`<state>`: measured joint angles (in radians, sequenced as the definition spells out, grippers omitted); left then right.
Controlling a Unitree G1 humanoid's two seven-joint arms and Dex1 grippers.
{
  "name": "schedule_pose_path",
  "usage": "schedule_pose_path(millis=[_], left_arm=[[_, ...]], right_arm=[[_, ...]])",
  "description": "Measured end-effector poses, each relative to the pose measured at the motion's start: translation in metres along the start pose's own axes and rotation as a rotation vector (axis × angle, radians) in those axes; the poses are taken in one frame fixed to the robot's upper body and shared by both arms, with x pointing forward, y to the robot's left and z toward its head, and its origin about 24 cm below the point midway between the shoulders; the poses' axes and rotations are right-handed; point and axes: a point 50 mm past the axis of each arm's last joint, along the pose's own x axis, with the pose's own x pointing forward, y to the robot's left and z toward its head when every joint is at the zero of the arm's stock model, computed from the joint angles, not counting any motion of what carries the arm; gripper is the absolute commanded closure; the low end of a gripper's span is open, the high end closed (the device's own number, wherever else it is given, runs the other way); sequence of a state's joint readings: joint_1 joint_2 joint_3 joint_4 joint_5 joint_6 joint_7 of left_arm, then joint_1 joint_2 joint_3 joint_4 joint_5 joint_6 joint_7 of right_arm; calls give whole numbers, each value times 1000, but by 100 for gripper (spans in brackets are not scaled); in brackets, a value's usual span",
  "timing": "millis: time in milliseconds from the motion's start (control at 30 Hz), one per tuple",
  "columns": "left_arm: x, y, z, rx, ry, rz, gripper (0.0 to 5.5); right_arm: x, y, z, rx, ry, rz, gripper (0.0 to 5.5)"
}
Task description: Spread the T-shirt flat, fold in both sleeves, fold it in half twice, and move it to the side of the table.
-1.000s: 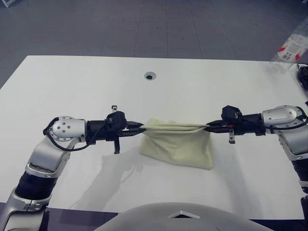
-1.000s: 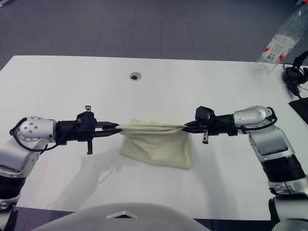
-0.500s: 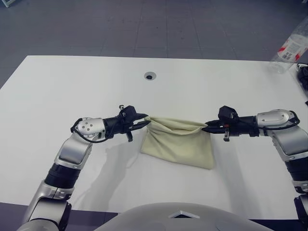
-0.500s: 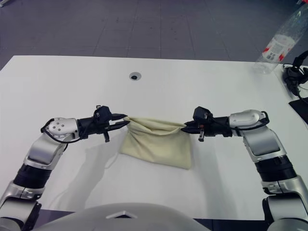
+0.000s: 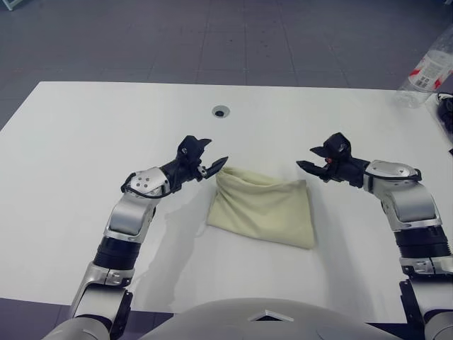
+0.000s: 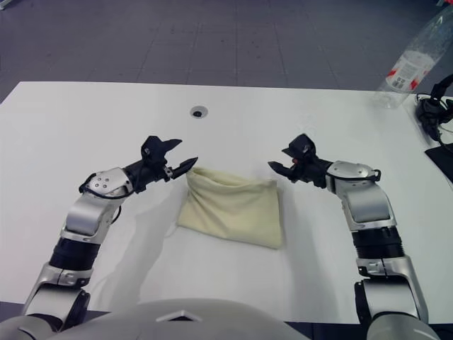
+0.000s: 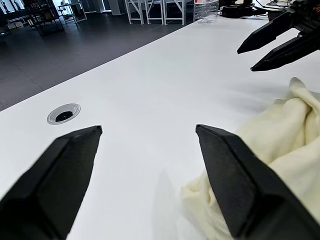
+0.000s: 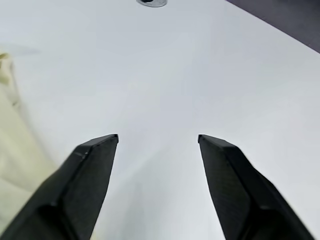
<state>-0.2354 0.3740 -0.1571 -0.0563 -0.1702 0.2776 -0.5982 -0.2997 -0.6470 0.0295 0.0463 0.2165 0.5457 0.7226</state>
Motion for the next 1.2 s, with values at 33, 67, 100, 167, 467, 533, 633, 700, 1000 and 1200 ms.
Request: schedule_pose_path(millis=[33, 67, 100, 167, 467, 533, 633, 700, 1000, 1200], left_arm=[[0, 1, -2, 2, 6, 18, 110], [-1, 3, -1, 1, 1, 42, 92], [-2, 6, 0, 2, -7, 66, 72], [-8, 15, 4, -2, -33, 123, 36], [-35, 24, 41, 6, -221, 204, 10], [-42, 17, 40, 13, -221, 189, 10], [-54, 1, 31, 64, -148, 71, 10], [-62, -12, 15, 79, -52, -31, 10], [-72, -31, -21, 146, 149, -183, 10], [-69, -41, -36, 173, 203, -214, 10]], right_arm=[[0, 0, 0, -1, -3, -9, 165], [0, 1, 1, -6, -6, -13, 147], [0, 1, 2, -10, -10, -18, 129], [-4, 3, 9, -14, -56, -22, 95], [-28, 69, 15, -146, -257, 334, 11], [-21, 78, 10, -167, -241, 368, 11], [-9, 82, 10, -212, -259, 365, 11], [2, 89, 5, -254, -237, 393, 11], [30, 90, -7, -276, -217, 352, 11], [39, 87, -8, -248, -224, 325, 11]])
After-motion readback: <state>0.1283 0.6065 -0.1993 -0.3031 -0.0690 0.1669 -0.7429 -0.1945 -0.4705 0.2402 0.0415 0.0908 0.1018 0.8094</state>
